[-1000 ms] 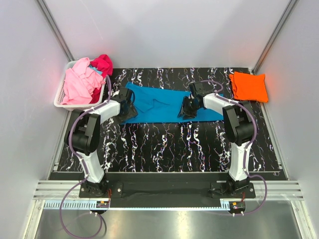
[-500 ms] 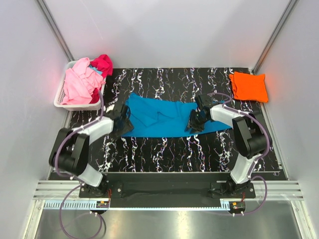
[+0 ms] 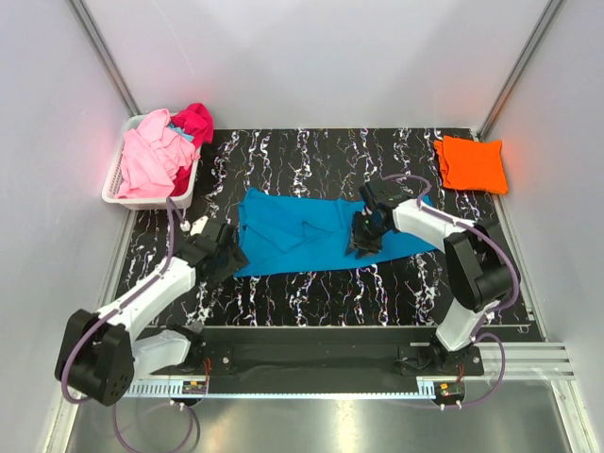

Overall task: Fold and stack the t-shirts
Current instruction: Fold the tshirt

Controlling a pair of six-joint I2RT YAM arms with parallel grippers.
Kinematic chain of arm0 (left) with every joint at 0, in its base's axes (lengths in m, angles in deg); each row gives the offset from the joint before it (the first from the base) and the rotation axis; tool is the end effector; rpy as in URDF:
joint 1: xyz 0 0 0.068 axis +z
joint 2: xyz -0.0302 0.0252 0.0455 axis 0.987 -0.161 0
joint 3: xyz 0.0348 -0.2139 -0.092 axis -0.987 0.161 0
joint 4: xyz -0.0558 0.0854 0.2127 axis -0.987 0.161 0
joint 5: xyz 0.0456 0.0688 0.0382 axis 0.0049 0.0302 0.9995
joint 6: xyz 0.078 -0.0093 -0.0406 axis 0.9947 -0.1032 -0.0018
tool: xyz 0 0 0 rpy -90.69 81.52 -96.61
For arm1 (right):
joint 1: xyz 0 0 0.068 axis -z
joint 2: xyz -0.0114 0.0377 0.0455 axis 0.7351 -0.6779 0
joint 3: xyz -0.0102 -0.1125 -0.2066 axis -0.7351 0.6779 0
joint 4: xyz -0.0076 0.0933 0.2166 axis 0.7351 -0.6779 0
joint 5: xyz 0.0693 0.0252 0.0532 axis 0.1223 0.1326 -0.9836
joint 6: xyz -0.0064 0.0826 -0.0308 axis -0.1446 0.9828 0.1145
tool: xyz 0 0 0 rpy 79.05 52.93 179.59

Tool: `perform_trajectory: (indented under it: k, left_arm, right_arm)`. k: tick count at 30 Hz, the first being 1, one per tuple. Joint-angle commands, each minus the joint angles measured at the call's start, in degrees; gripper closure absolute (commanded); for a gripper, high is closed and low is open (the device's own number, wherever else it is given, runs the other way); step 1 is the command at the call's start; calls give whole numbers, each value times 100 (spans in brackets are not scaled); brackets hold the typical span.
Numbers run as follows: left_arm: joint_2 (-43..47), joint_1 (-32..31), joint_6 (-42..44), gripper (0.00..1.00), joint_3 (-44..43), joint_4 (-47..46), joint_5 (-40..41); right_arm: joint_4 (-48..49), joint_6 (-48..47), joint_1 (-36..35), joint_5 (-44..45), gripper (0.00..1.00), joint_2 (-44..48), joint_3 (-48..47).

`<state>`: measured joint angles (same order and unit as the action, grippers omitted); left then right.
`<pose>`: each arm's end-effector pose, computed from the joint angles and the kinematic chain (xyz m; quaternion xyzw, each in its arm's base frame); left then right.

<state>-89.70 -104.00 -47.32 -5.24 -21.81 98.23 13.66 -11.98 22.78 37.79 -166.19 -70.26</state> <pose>0.2002 -0.0689 0.1279 -0.2791 0.9295 -0.0609 0.2335 0.2779 0.1461 0.1069 0.0519 0.9802 0.1715 0.0848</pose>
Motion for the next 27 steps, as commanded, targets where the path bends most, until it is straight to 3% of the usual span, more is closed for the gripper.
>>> perform_trajectory:
  k: [1,8,15,27]
  left_arm:
    - [361,-20,-45,28,-237,136,-24]
    - [511,-3,-10,25,-642,5,12]
    - [64,770,131,25,-291,-1383,-1682]
    - [-982,1720,447,24,-212,-2412,-2888]
  right_arm:
    - [-122,-100,-341,-21,58,462,-589]
    - [254,-21,-965,-336,56,69,-1231]
    - [1362,128,-1449,-952,57,-820,-1512]
    - [1600,190,-1915,-830,58,-1805,-2497]
